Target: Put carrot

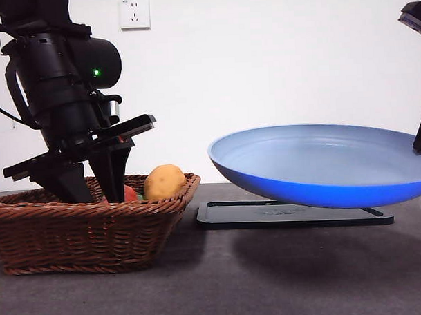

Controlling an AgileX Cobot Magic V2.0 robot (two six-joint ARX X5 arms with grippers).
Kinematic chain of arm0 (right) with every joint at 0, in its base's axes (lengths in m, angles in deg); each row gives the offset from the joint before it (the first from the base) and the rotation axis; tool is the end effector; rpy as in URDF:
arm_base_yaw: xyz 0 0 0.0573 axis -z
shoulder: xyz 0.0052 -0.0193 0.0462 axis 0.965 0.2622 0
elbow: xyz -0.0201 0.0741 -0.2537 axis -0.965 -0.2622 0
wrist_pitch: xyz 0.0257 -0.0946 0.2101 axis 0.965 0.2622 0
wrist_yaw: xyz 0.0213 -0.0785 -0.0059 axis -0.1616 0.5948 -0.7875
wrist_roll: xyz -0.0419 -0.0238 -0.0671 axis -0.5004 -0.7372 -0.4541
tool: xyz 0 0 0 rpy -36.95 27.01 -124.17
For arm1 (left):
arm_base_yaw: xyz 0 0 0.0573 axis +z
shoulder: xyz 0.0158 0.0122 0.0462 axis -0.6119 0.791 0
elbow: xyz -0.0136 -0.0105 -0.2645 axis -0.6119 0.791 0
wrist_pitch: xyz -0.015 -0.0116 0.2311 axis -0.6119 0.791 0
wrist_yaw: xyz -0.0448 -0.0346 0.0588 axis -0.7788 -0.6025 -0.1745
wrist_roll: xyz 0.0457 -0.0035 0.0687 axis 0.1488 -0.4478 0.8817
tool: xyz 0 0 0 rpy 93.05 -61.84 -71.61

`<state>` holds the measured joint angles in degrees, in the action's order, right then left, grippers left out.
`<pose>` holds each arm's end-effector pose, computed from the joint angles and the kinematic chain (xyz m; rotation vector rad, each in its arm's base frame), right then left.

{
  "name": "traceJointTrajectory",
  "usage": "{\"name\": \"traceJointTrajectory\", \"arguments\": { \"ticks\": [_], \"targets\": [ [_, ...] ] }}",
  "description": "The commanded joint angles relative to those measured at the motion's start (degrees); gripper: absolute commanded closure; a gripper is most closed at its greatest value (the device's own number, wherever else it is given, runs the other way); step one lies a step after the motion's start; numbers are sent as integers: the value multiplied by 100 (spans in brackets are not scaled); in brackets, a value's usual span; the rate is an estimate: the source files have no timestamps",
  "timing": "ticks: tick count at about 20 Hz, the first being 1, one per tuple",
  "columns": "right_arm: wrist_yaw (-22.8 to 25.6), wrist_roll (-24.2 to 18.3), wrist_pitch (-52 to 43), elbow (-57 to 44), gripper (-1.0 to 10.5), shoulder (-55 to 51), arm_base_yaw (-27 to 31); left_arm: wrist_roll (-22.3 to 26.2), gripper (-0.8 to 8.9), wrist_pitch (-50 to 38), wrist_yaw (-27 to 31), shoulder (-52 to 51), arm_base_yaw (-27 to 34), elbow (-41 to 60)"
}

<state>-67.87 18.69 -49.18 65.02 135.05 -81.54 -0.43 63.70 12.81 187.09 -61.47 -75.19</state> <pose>0.1885 0.0519 0.2056 0.3172 1.0697 0.4225 0.2908 -0.1456 0.1648 -0.1550 1.4082 -0.3252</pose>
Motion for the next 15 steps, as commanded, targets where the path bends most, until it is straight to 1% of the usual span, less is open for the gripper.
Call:
{"name": "traceJointTrajectory", "arguments": {
  "ticks": [1,3,4,5,7,8,9,10,11,12,13,14,15],
  "targets": [
    [-22,-26,-83,70,941,24,-13,267,740,-35,2,57,68,-111],
    [-9,-26,-85,70,941,24,-13,483,741,227,-74,-214,223,-339],
    [-9,-22,-105,70,941,26,-13,761,741,487,-396,-378,293,-612],
    [-9,-24,-131,70,941,31,-13,918,741,697,-938,-527,323,-944],
    [-20,4,-188,70,941,48,-17,1060,740,664,-2356,-741,264,-1596],
    [-24,68,-212,70,941,48,-20,1060,740,455,-2852,-772,72,-1860],
    [-26,111,-245,70,941,48,-20,1080,740,249,-2997,-772,-210,-2035],
    [-26,136,-256,70,941,48,-20,1191,740,76,-2861,-772,-529,-2074],
    [-28,153,-262,70,941,48,-20,1266,740,50,-2507,-769,-868,-2072],
    [-26,153,-260,70,941,48,-20,1397,740,70,-1930,-743,-1266,-2068],
    [-28,197,-258,70,941,48,-20,1576,740,90,-1235,-702,-1687,-2070],
    [-28,256,-260,70,941,48,-20,1722,740,90,-699,-634,-2035,-2068],
    [-33,256,-260,70,941,48,-20,1867,741,92,-387,-562,-2308,-2070]
  ]
}}
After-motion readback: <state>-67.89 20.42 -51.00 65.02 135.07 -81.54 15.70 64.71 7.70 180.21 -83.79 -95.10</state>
